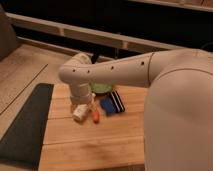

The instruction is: Place the white sponge in the ceramic cup

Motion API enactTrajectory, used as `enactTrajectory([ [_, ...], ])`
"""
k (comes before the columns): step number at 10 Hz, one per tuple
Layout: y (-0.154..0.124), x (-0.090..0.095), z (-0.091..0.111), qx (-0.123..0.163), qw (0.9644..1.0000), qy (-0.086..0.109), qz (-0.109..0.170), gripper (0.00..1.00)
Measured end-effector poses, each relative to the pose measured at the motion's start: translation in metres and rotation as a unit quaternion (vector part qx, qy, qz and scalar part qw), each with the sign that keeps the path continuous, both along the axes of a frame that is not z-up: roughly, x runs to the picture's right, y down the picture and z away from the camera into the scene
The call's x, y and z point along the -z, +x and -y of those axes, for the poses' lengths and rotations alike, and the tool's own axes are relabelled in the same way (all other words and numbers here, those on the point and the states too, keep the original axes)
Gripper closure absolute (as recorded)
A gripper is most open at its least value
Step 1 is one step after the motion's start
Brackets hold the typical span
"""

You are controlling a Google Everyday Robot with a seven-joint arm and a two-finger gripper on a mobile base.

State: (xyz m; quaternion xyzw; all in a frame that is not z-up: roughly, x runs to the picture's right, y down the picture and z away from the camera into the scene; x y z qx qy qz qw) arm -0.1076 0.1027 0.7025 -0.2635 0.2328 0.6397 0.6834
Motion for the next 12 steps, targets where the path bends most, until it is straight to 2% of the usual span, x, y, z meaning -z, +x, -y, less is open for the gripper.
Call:
enactTrajectory([
  [3,0.0,-0.001,0.0,0.003,1.0,0.002,0.0,0.35],
  [4,0.003,-0.002,0.006,0.009,0.9999,0.013,0.004,0.35],
  [5,0.006,-0.005,0.016,0.017,0.9993,0.032,0.014,0.35],
  [6,0.017,-0.011,0.039,0.038,0.9964,0.07,0.03,0.35],
  [7,0.025,-0.013,0.059,0.058,0.9924,0.1,0.044,0.35],
  [8,0.035,-0.015,0.084,0.085,0.9855,0.134,0.061,0.35],
  [9,0.044,-0.015,0.1,0.105,0.9798,0.155,0.069,0.35],
  [10,0.05,-0.015,0.111,0.119,0.9754,0.17,0.074,0.35],
  [11,0.051,-0.015,0.114,0.124,0.9737,0.175,0.077,0.35],
  [12,0.05,-0.015,0.113,0.126,0.9737,0.173,0.077,0.35],
])
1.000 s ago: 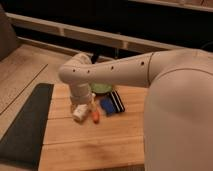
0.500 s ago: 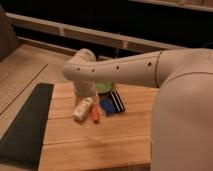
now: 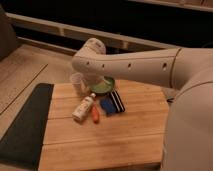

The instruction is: Place the white sponge in the ceramic cup

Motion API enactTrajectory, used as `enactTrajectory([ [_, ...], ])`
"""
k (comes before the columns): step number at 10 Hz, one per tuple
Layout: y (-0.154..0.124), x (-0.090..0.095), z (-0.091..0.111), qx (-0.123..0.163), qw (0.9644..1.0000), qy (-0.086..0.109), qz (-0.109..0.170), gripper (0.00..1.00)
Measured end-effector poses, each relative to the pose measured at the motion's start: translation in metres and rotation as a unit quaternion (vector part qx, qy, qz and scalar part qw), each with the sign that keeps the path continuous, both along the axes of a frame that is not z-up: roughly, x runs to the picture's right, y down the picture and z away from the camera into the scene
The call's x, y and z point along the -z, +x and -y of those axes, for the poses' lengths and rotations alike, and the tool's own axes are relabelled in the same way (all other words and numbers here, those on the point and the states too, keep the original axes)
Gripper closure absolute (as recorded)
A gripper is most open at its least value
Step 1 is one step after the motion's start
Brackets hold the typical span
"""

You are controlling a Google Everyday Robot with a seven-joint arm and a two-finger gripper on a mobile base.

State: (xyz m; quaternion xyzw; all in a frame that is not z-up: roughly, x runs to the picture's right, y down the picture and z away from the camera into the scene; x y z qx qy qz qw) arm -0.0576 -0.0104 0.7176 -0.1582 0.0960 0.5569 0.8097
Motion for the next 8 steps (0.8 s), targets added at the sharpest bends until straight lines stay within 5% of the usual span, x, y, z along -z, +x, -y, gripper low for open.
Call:
enactTrajectory([
  [4,0.033,-0.021,-0.026,0.016,0.9982,-0.027,-0.05,0.35],
  [8,0.067,-0.072,-0.041,0.025,0.9963,-0.051,-0.064,0.35],
])
